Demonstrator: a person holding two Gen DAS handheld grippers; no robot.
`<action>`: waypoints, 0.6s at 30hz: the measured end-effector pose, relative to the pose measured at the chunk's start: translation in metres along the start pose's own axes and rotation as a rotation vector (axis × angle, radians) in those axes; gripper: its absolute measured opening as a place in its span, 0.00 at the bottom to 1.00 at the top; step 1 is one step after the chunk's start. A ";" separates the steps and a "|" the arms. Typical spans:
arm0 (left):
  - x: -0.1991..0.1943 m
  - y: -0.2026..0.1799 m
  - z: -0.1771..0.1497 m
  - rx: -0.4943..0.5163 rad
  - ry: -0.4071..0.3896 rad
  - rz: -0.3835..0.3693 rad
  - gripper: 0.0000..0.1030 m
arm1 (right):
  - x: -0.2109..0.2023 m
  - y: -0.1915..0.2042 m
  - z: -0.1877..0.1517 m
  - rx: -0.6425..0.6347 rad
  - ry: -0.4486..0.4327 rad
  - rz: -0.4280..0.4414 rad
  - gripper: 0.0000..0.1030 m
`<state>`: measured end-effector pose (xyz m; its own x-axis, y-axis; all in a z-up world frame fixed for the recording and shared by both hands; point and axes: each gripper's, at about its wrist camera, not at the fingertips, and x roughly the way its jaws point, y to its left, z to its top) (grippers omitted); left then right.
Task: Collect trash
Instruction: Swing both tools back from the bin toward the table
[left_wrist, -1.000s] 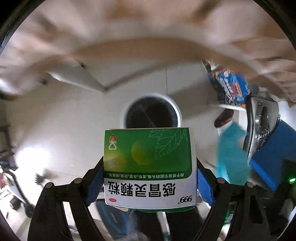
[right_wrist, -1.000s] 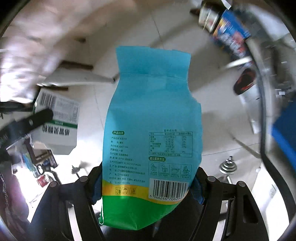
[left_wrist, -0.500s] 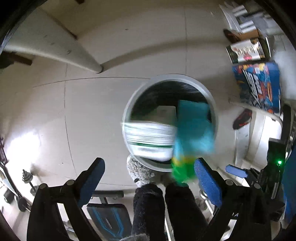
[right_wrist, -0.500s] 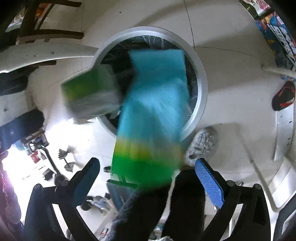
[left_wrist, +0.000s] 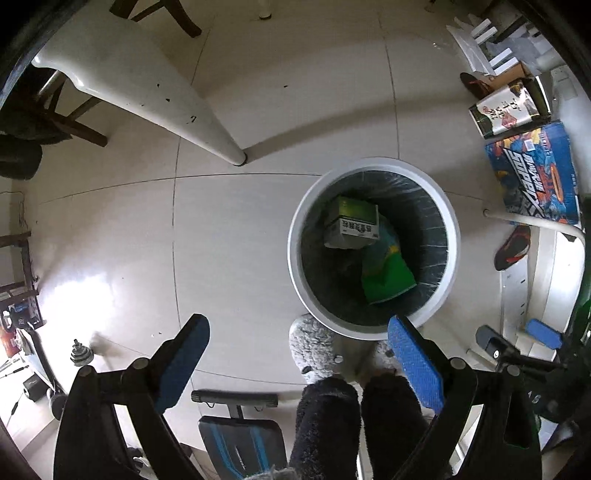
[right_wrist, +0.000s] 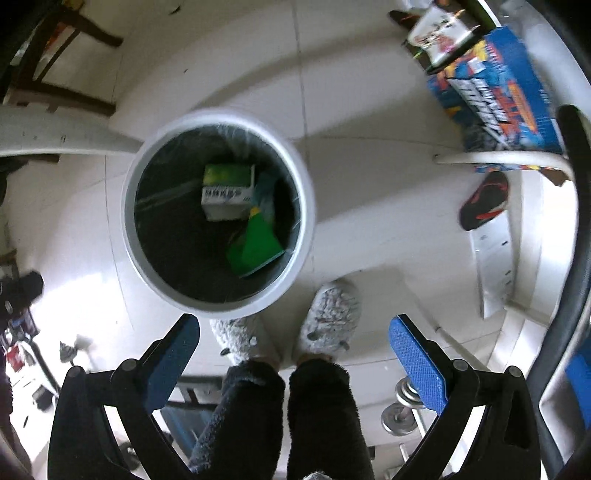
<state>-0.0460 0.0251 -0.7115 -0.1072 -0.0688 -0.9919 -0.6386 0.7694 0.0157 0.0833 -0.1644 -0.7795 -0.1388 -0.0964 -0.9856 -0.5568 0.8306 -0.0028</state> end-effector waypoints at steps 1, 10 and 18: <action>-0.003 -0.002 -0.002 0.003 0.000 -0.006 0.96 | -0.006 0.000 0.000 0.003 -0.009 -0.006 1.00; -0.057 -0.012 -0.024 0.023 -0.047 -0.029 0.96 | -0.082 0.009 -0.015 -0.049 -0.069 -0.001 1.00; -0.152 0.000 -0.053 0.014 -0.083 -0.046 0.96 | -0.194 0.014 -0.047 -0.070 -0.101 -0.002 1.00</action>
<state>-0.0702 0.0014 -0.5541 -0.0138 -0.0519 -0.9986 -0.6303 0.7757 -0.0316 0.0638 -0.1598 -0.5800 -0.0561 -0.0389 -0.9977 -0.6135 0.7897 0.0037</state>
